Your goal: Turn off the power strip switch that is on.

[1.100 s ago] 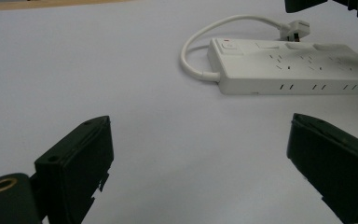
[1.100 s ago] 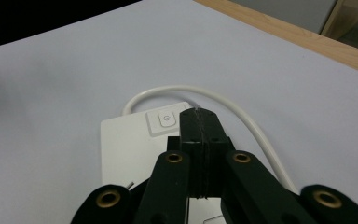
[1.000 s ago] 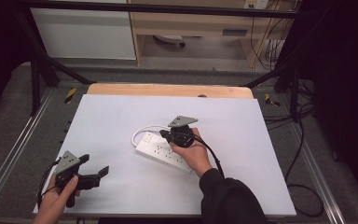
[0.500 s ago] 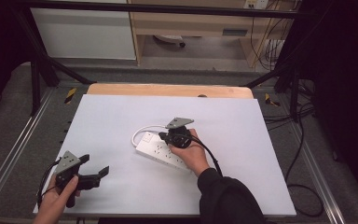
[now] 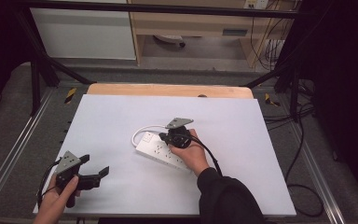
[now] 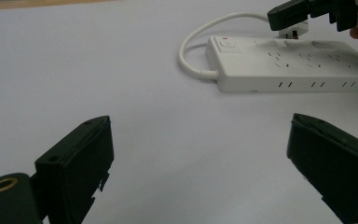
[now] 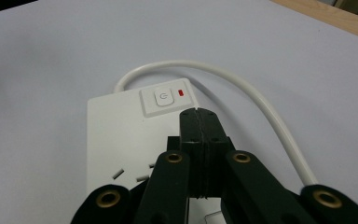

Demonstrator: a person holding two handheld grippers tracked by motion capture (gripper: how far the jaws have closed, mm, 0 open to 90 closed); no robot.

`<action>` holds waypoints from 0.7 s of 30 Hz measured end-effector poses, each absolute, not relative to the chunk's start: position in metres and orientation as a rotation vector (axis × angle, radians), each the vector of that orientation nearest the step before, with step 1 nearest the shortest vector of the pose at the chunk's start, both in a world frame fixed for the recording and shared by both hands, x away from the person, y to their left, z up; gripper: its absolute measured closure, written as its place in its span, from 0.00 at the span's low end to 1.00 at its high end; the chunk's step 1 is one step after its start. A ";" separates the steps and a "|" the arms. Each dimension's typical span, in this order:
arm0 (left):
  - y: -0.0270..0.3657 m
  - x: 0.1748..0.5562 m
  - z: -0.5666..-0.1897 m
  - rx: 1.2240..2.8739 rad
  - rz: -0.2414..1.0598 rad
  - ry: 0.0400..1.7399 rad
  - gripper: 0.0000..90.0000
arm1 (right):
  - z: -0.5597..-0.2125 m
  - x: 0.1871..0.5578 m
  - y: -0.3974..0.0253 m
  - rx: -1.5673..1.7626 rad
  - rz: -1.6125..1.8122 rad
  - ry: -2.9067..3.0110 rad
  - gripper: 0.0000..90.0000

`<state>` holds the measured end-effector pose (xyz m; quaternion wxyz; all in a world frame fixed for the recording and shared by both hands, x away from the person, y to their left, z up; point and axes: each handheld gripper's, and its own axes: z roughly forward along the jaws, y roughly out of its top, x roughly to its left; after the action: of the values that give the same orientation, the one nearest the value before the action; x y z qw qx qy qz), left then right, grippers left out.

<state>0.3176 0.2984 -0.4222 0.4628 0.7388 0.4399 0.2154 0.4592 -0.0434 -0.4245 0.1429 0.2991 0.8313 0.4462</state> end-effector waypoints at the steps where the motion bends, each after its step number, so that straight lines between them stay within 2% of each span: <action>1: 0.298 0.318 -0.422 1.817 0.529 1.081 0.08 | -0.425 0.459 -0.043 0.868 1.287 2.400 1.00; 21: 0.298 0.317 -0.422 1.823 0.527 1.076 0.08 | -0.433 0.461 -0.037 0.881 1.274 2.424 1.00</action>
<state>0.3174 0.2982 -0.4223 0.4620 0.7412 0.4374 0.2143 0.4613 -0.0374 -0.4335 0.1323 0.3035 0.8352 0.4391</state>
